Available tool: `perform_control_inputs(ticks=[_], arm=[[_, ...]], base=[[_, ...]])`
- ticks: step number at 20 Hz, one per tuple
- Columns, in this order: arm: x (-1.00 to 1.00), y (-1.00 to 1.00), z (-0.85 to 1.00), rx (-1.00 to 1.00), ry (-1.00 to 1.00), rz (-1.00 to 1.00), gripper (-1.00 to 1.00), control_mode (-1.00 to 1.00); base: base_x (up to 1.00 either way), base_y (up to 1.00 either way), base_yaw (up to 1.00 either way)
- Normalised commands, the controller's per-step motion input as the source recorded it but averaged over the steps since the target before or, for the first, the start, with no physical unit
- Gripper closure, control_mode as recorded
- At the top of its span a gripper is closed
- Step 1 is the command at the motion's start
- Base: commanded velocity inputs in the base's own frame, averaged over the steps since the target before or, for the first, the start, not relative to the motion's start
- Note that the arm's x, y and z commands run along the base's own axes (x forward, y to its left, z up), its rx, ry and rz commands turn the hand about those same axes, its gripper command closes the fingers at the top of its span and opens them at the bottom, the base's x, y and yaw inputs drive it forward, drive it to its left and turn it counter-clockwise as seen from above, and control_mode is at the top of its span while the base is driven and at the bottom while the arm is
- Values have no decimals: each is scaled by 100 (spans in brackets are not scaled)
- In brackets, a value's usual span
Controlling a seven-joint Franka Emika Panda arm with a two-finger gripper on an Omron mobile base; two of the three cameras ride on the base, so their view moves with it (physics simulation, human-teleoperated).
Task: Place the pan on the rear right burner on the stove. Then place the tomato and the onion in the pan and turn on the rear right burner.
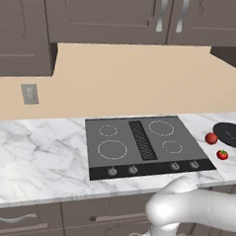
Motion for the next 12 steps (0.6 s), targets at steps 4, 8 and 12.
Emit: perform_control_inputs(ticks=[4,8,12], arm=[[1,0,-18,-5,0,0,-100,-100],[6,0,-16,-4,0,0,-100,-100],[6,-4,-16,-2,0,0,-100,-100]], base=[[0,0,0],[0,0,0],[0,0,0]])
